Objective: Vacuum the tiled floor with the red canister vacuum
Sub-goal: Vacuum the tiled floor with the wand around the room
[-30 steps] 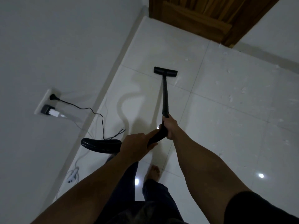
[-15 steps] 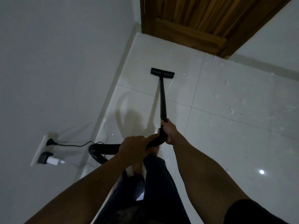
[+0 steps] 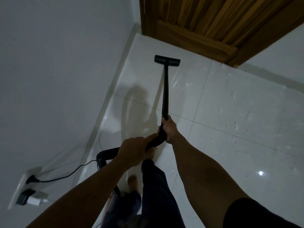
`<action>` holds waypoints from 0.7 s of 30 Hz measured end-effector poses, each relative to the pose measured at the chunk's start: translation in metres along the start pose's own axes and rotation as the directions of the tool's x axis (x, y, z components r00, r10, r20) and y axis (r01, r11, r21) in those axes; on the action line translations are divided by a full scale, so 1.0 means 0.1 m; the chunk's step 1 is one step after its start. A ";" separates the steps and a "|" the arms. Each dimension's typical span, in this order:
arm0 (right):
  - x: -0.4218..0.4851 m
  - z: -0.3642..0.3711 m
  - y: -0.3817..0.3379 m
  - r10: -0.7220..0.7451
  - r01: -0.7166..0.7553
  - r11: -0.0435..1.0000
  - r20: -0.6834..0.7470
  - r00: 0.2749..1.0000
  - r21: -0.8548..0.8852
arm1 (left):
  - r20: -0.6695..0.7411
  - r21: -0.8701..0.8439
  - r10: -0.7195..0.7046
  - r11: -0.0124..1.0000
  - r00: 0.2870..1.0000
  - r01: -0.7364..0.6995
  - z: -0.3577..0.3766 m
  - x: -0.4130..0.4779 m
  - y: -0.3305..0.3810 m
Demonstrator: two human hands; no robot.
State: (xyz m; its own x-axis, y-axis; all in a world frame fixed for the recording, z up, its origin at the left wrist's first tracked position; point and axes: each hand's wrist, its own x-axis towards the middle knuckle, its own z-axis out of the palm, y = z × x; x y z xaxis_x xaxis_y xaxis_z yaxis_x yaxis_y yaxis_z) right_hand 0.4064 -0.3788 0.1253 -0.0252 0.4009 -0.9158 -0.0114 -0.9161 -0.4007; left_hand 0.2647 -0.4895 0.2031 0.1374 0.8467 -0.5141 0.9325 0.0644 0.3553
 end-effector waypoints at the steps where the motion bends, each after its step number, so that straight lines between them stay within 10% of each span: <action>1: 0.06 0.01 -0.07 0.019 -0.019 1.000 0.002 1.000 0.014 | 0.013 -0.017 -0.005 1.000 1.000 0.005 -0.02 0.09 0.00; 13: 0.52 0.19 -0.83 0.149 -0.178 0.972 0.183 0.972 0.156 | 0.127 -0.613 -0.187 0.758 0.974 0.225 -0.15 0.80 -0.21; 21: 0.72 0.38 -1.05 0.077 -0.077 0.997 0.006 0.997 -0.013 | 0.171 -0.648 -0.233 0.705 0.957 0.287 -0.06 0.96 -0.13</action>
State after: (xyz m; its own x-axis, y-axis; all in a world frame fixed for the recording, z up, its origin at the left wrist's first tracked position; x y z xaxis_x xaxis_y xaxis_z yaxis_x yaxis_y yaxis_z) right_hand 0.3676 -0.2541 0.1029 -0.0317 0.3288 -0.9439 0.0036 -0.9443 -0.3290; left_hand 0.2640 -0.4058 0.1534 -0.0292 0.7054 -0.7082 0.4808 0.6310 0.6088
